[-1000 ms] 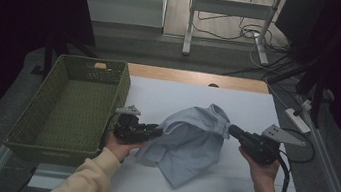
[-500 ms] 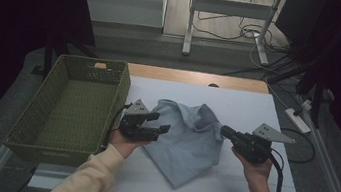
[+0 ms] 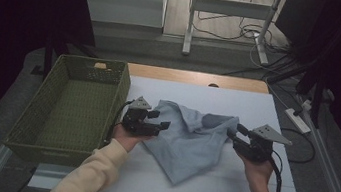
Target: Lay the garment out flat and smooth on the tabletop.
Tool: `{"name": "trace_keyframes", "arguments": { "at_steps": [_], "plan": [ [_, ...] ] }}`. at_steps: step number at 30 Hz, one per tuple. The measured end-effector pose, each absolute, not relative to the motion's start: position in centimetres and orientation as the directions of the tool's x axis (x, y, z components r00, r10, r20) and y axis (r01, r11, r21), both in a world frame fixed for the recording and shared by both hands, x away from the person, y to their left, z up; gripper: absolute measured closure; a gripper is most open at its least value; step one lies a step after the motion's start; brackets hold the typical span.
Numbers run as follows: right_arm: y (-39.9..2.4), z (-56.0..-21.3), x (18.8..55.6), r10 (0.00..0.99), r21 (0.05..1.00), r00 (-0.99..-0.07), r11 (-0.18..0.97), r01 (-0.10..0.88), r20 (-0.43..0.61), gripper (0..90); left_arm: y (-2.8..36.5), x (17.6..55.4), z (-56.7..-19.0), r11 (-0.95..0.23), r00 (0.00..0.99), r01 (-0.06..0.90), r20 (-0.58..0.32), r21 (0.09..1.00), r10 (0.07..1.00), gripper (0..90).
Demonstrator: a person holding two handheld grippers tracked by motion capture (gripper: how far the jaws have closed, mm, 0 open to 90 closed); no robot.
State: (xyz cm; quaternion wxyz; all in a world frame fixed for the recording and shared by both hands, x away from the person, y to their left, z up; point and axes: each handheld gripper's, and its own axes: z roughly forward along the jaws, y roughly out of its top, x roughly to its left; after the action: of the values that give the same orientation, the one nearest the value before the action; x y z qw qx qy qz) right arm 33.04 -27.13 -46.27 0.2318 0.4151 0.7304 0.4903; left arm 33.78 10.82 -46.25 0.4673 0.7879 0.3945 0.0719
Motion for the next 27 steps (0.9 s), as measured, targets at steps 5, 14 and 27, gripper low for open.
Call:
{"name": "trace_keyframes", "arguments": {
  "at_steps": [5,14,27],
  "plan": [
    [-25.6,-45.8,32.1,0.782,0.901,-0.616,0.196,0.388,0.095,45.6,10.9,33.5,-46.1,-0.249,0.683,0.551,-0.259,0.796,0.683,37.3],
    [-19.1,-47.9,29.0,0.614,0.828,-0.775,0.350,0.438,0.149,39.9,10.9,33.4,-45.9,-0.247,0.689,0.550,-0.266,0.798,0.675,37.9],
    [-12.1,-50.4,25.3,0.399,0.762,-0.908,0.548,0.346,0.125,40.1,11.3,33.3,-45.8,-0.236,0.683,0.553,-0.272,0.799,0.678,38.9]
  ]
}}
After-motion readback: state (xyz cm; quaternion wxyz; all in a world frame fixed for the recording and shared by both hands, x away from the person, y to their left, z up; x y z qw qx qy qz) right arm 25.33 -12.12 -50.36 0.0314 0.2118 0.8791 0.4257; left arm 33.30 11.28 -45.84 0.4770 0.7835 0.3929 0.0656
